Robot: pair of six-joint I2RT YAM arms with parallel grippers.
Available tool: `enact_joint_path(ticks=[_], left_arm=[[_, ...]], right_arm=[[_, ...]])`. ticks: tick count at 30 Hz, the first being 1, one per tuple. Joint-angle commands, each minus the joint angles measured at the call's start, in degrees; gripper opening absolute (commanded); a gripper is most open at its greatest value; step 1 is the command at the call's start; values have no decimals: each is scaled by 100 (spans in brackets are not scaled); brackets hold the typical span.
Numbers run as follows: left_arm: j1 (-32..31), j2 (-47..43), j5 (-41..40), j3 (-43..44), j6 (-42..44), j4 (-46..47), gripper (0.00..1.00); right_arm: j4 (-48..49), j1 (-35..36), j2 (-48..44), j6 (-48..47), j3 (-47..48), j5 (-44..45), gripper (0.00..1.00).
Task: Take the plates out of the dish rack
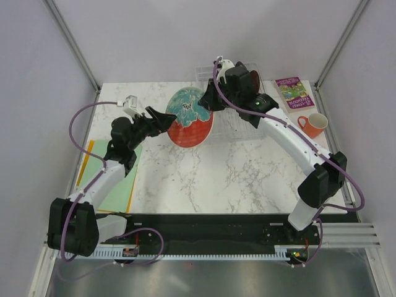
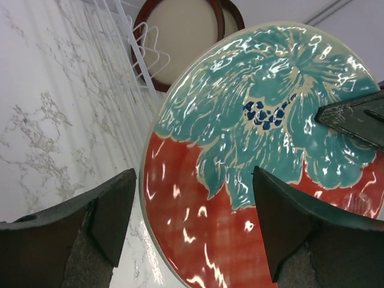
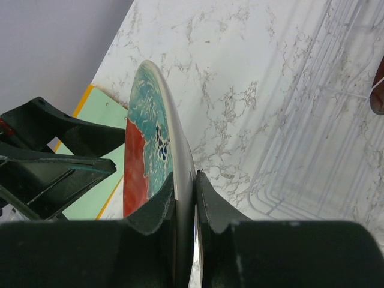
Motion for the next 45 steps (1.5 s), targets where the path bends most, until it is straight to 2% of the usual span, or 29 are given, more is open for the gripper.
enact_joint_path(ticks=[1, 12, 18, 21, 24, 26, 27, 28, 31, 33, 34, 35, 36, 37, 39, 42, 45], left_arm=[[85, 295, 580, -243, -839, 1164, 85], [480, 392, 764, -718, -1357, 1831, 85], [542, 1156, 1326, -841, -2376, 3597, 83], [568, 1718, 1643, -885, -2982, 4703, 75], [595, 2157, 1819, -955, -3449, 5619, 60], [604, 2308, 1942, -982, -3616, 5945, 36], [612, 2361, 1977, -982, -3643, 5972, 12], [612, 2344, 2021, -990, -3626, 5963, 2], [612, 2108, 2109, -982, -3250, 5491, 2], [612, 1836, 2145, -920, -2863, 4394, 2], [612, 1495, 2110, -798, -2313, 3903, 2], [612, 1274, 2023, -719, -1994, 2732, 2], [604, 1089, 1787, -631, -1686, 2207, 2], [612, 722, 1636, -430, -1109, 1645, 2], [621, 455, 1181, -209, -622, 443, 2], [761, 278, 854, 422, -41, -528, 2], [1060, 462, 739, 827, 152, -795, 2]], right_arm=[[1699, -82, -802, 664, 32, -425, 0], [2243, -275, -1066, 1190, -644, -820, 0], [3113, -284, -1162, 1735, -1435, -1180, 0], [3623, -284, -1197, 1982, -1760, -1312, 0], [3712, -284, -1171, 2009, -1901, -1330, 0], [3712, -293, -1136, 1983, -1945, -1313, 0], [3712, -293, -1119, 1956, -1963, -1321, 0], [3703, -310, -1066, 1947, -1980, -1321, 0], [3686, -328, -952, 1895, -1998, -1295, 0], [3659, -363, -890, 1842, -1989, -1277, 0], [3642, -380, -820, 1807, -1963, -1277, 0], [3529, -389, -785, 1711, -1919, -1251, 2], [3501, -433, -741, 1675, -1893, -1225, 33], [3484, -459, -688, 1649, -1875, -1164, 43], [3475, -591, -627, 1605, -1858, -1111, 51], [3361, -881, -390, 1569, -1673, -1137, 66], [3185, -1232, -249, 1508, -1331, -1207, 74]])
